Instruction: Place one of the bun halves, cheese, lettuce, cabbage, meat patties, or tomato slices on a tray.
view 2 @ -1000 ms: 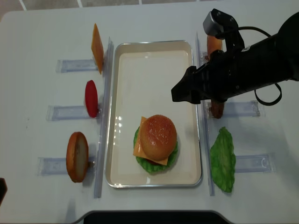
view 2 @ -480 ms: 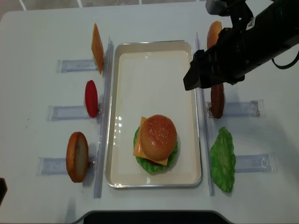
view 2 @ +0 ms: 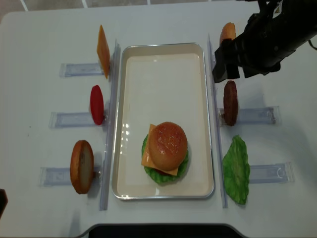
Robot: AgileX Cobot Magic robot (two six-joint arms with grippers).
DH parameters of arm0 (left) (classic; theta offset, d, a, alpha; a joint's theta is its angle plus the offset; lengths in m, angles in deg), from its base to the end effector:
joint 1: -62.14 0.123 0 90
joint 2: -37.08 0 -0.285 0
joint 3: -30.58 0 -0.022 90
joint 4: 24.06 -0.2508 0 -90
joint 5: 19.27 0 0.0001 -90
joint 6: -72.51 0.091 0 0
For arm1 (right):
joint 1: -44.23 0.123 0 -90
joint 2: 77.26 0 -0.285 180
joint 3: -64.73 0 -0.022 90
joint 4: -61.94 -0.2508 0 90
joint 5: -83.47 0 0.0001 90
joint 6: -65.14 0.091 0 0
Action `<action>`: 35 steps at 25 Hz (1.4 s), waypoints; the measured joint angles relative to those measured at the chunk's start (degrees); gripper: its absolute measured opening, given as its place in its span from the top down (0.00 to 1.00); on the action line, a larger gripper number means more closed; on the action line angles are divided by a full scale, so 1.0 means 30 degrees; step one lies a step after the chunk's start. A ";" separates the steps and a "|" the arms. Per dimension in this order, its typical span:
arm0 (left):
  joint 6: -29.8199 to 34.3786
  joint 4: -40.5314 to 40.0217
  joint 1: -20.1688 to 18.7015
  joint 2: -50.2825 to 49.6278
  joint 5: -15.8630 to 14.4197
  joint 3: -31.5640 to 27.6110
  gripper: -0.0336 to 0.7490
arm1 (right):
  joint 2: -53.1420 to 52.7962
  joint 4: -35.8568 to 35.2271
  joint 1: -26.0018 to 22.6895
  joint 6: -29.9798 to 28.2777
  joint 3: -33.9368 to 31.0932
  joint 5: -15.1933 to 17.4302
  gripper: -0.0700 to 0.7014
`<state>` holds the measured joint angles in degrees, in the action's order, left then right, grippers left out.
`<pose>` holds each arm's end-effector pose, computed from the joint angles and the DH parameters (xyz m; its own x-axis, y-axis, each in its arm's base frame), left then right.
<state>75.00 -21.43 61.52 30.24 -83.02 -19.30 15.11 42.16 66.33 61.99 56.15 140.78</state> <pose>-0.0071 -0.0037 0.2668 -0.5055 0.0286 -0.8624 0.0580 0.9983 -0.0009 0.2651 0.1356 0.3016 -0.9062 -0.2268 -0.3569 -0.3448 0.8849 0.3131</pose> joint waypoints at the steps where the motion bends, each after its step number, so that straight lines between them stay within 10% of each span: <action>1: 0.0000 0.0017 0.0000 0.0000 0.0000 0.0000 0.96 | 0.0000 0.0198 -0.0524 0.0184 0.0096 0.0243 0.21; 13: 0.0000 0.0017 0.0000 0.0000 0.0000 0.0000 0.96 | 0.0000 0.1733 -0.5868 0.0326 0.0181 0.2102 0.21; 35: 0.0000 0.0033 0.0000 0.0000 0.0000 0.0000 0.96 | -0.4627 0.4815 -0.6066 0.1048 -0.2048 0.4083 0.21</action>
<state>75.00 -21.33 61.52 30.24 -83.02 -19.30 1.23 56.61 48.13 65.14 50.01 153.03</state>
